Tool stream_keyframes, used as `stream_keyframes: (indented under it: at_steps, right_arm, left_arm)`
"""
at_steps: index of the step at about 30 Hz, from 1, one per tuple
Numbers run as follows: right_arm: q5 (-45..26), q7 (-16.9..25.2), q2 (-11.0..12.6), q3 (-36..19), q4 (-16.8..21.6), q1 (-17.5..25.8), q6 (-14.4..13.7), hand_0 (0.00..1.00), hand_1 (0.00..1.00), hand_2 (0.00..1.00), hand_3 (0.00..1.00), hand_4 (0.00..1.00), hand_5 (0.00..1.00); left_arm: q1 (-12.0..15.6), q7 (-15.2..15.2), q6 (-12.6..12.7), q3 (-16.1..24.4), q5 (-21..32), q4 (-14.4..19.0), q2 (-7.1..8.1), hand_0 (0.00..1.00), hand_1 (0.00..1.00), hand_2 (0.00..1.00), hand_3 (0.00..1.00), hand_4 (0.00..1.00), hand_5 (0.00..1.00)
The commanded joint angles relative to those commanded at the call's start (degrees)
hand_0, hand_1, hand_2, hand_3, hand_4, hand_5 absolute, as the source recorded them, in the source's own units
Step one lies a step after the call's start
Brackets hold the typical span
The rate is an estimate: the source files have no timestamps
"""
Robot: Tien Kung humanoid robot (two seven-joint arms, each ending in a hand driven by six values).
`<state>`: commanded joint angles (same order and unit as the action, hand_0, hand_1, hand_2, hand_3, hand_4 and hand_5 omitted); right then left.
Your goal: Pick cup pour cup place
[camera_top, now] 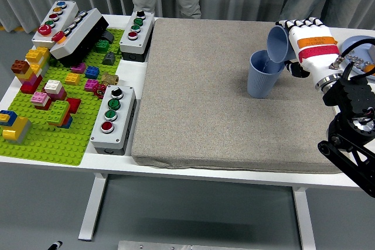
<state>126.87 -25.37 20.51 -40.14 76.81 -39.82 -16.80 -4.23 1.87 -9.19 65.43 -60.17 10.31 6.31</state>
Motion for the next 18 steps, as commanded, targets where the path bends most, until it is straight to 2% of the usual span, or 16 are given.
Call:
stream_keyframes:
  at_steps: [18]
  right_arm:
    - [0.28,-0.34,1.29,1.28,0.21,-0.92,0.65,0.891,0.746,0.657,0.665,0.799,0.163]
  left_arm:
    - [-0.2,0.01,0.01,0.17,-0.1,0.0,-0.01,0.838,0.809,0.884,0.806,0.648,0.998]
